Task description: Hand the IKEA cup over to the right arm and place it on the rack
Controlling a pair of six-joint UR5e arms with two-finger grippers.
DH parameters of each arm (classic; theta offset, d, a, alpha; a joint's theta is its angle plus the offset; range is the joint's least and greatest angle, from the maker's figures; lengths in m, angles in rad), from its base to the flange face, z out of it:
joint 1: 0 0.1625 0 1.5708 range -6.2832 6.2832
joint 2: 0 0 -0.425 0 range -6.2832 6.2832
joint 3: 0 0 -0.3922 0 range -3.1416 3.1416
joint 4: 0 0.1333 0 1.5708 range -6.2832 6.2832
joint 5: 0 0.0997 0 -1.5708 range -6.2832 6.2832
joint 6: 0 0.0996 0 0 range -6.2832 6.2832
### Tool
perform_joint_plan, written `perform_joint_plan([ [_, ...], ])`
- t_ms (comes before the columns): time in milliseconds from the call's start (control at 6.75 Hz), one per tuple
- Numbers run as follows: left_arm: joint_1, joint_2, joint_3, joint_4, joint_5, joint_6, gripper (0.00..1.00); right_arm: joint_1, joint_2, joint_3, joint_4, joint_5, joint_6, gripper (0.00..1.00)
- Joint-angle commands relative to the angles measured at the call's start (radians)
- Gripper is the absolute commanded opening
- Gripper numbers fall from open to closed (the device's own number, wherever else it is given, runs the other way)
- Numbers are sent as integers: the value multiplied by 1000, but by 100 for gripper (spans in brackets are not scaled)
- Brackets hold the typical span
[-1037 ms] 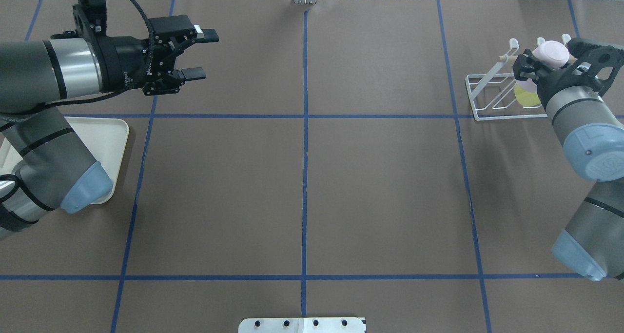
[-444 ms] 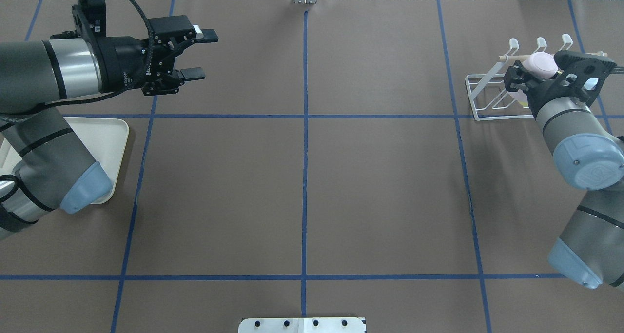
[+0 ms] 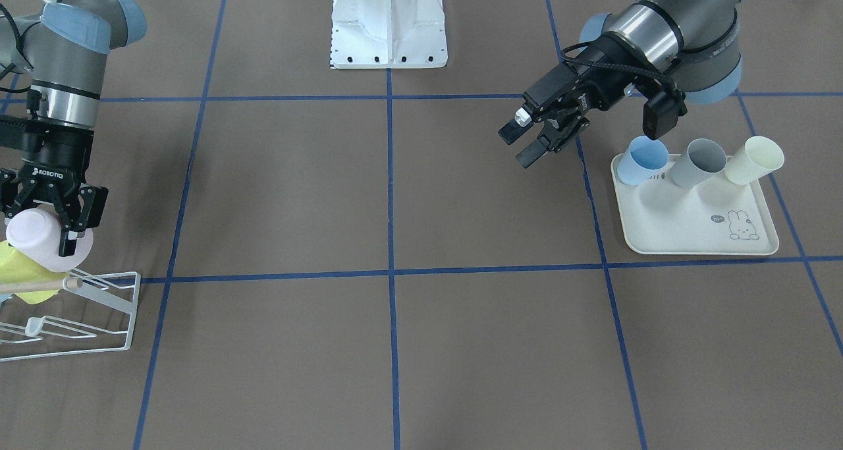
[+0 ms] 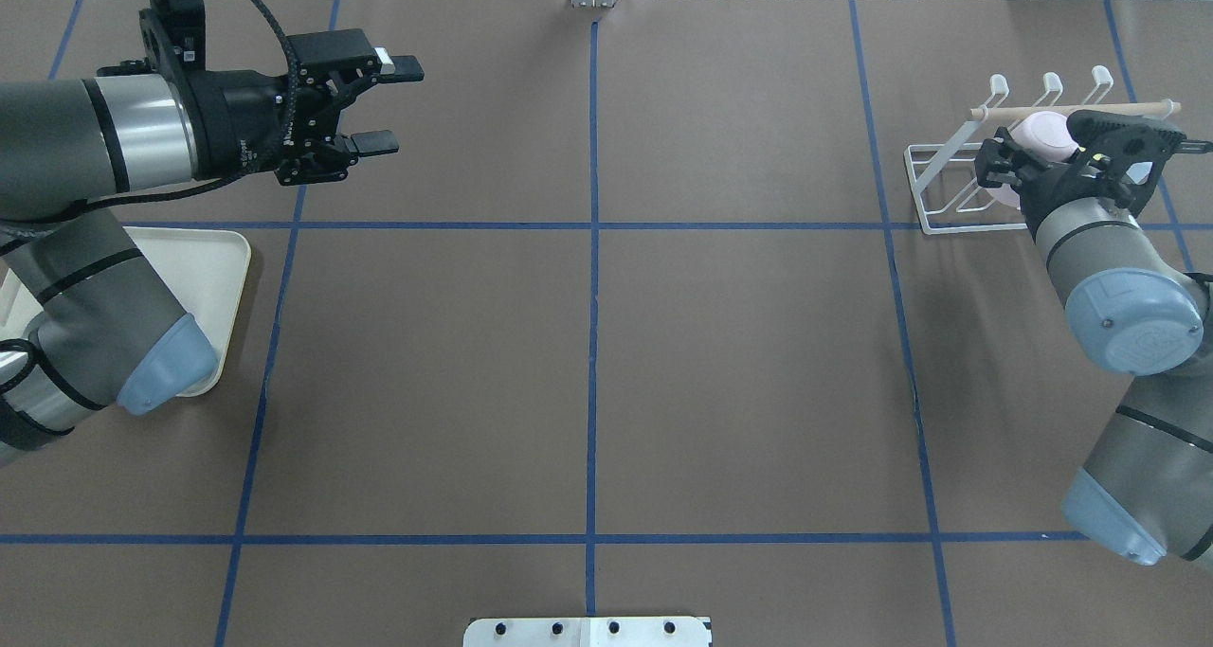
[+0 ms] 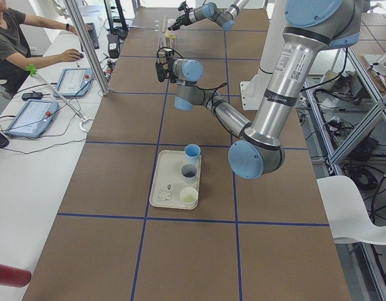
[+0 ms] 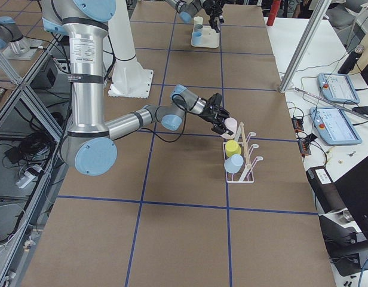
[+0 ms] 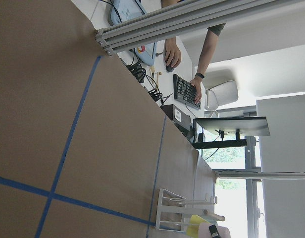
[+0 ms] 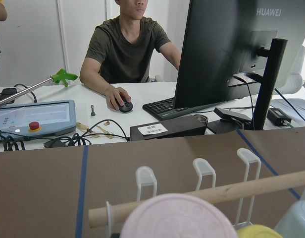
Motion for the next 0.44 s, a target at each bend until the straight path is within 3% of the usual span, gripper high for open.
perform_joint_plan([
  [0, 0, 2, -1, 0, 3, -1, 100, -1, 0, -1, 6, 0, -1, 59],
  [148, 0, 2, 0, 0, 3, -1, 100, 0, 0, -7, 7, 0, -1, 100],
  [296, 0, 2, 0, 0, 4, -1, 100, 0, 0, -9, 7, 2, -1, 100],
])
